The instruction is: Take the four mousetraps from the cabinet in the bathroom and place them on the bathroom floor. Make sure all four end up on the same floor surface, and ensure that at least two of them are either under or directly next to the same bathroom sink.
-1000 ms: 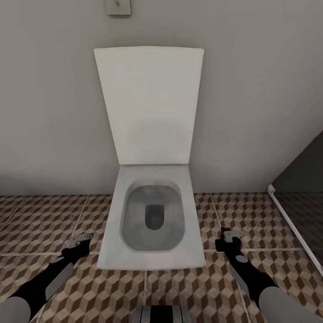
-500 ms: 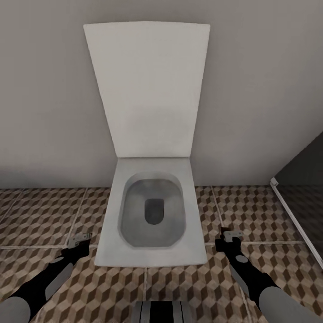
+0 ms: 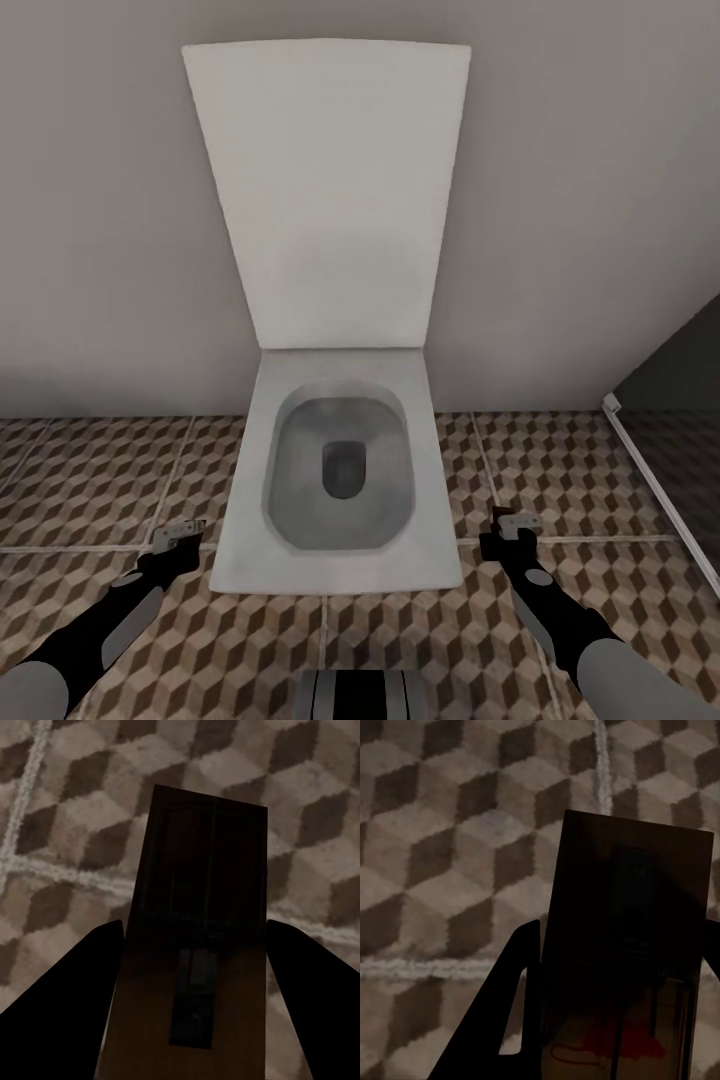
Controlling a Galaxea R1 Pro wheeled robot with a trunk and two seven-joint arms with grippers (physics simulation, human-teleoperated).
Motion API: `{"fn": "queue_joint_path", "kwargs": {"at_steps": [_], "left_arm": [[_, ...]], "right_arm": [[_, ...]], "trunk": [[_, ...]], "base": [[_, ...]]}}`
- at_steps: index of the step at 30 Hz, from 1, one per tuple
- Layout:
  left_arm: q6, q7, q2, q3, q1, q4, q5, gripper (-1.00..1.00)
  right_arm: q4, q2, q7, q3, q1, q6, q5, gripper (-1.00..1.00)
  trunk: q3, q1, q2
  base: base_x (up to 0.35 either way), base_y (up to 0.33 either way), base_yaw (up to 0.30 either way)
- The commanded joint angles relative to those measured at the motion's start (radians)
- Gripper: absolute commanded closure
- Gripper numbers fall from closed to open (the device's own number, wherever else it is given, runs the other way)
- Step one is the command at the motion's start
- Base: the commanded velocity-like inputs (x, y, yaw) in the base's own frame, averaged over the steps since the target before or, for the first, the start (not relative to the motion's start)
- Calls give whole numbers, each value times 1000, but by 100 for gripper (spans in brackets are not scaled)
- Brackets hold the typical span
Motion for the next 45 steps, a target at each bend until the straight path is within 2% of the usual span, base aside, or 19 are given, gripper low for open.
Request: {"fn": "queue_joint_path", "kwargs": {"at_steps": [1,17,25,32,43,45], "left_arm": [[2,10,1,-8,-1,-3,7,100],[1,12,5,-5,-1,-2,5,100],[0,13,5,16,-1,-2,5,100],[0,13,4,20,-1,-2,5,100],[-1,13,3,20,-1,-2,5,100],[-1,13,2,20,0,-2,5,100]], "right_arm": [[0,-1,-4,8,-1,-5,-12,100],[0,-1,-4,8,-1,-4,-11,100],[0,-1,-4,8,-1,-4,-11,100],[0,-1,-4,8,-1,-4,-11,100],[0,-1,-4,8,-1,-5,-11,100],[0,-1,-4,8,-1,-5,-11,100]], "trunk": [[-1,0,0],[-63,7,-4],[-93,11,-6],[-121,14,-8],[-121,14,-8],[-128,15,-8]], "base": [[0,0,0],[0,0,0],[0,0,0],[0,0,0],[0,0,0],[0,0,0]]}}
